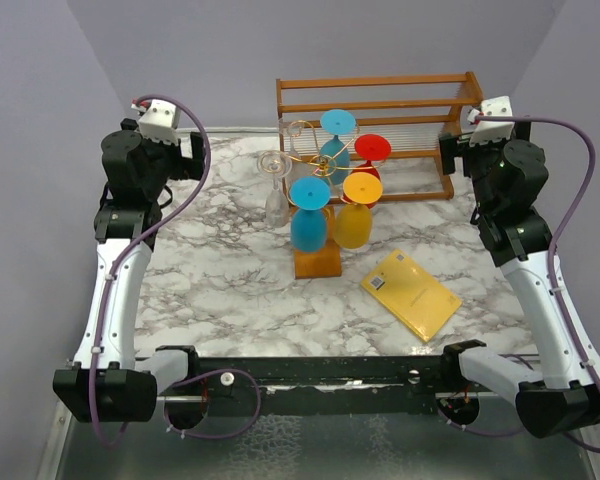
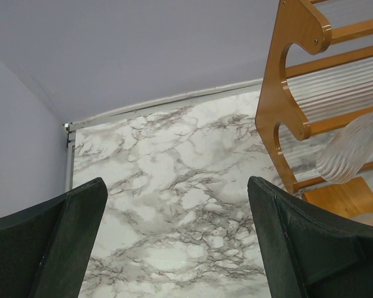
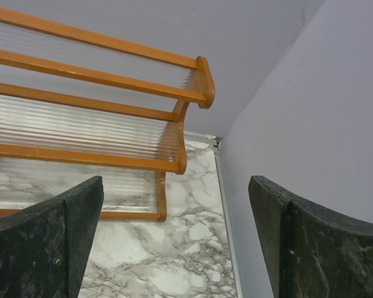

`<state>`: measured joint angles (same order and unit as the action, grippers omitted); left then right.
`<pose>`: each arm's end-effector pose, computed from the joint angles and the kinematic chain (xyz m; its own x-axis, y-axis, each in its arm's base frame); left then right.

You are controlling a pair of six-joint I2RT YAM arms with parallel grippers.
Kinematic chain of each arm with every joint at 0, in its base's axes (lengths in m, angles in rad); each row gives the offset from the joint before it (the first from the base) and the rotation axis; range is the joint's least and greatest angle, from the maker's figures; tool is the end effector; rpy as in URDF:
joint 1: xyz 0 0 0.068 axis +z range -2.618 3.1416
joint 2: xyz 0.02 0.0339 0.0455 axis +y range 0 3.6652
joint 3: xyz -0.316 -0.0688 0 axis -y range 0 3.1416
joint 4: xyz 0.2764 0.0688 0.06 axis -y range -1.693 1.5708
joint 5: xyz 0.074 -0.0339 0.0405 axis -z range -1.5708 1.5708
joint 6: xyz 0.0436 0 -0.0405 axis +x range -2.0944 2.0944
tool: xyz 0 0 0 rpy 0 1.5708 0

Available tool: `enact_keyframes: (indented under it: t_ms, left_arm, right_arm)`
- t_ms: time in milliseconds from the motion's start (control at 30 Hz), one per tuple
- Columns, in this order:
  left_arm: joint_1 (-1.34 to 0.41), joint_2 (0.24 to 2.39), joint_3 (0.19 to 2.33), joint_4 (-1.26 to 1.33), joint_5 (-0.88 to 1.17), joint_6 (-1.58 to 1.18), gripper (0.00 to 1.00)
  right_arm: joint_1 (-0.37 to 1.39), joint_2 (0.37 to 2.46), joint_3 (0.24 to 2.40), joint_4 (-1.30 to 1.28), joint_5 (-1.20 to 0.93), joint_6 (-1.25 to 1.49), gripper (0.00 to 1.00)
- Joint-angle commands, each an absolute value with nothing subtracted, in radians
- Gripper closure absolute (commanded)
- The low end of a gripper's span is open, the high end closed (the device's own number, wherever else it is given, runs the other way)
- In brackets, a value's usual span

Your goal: Place the wine glass upside down on the wine glass rack

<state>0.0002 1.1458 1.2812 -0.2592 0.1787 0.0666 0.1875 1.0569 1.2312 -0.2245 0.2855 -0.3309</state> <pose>0.2715 -0.0077 0.4837 -0.1115 0.0655 -0.9916 0.1840 0.9819 0.0441 0.2402 0.0331 0.4899 -0.0783 -0.3322 -0.9400 0.0762 0.9381 -0.3379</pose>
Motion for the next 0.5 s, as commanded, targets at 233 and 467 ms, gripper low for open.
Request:
enact_keyframes:
  t_ms: [233, 467]
  left_arm:
    - [0.006, 1.0, 1.237, -0.246, 0.104, 0.039, 0.01]
    - [0.006, 0.93, 1.271, -0.324, 0.082, 0.061, 0.01]
  right_arm:
    - [0.18, 0.925, 1.23, -0.303, 0.248, -0.272, 0.0]
    - [0.181, 0.843, 1.213, -0.355, 0.241, -0.302, 0.0]
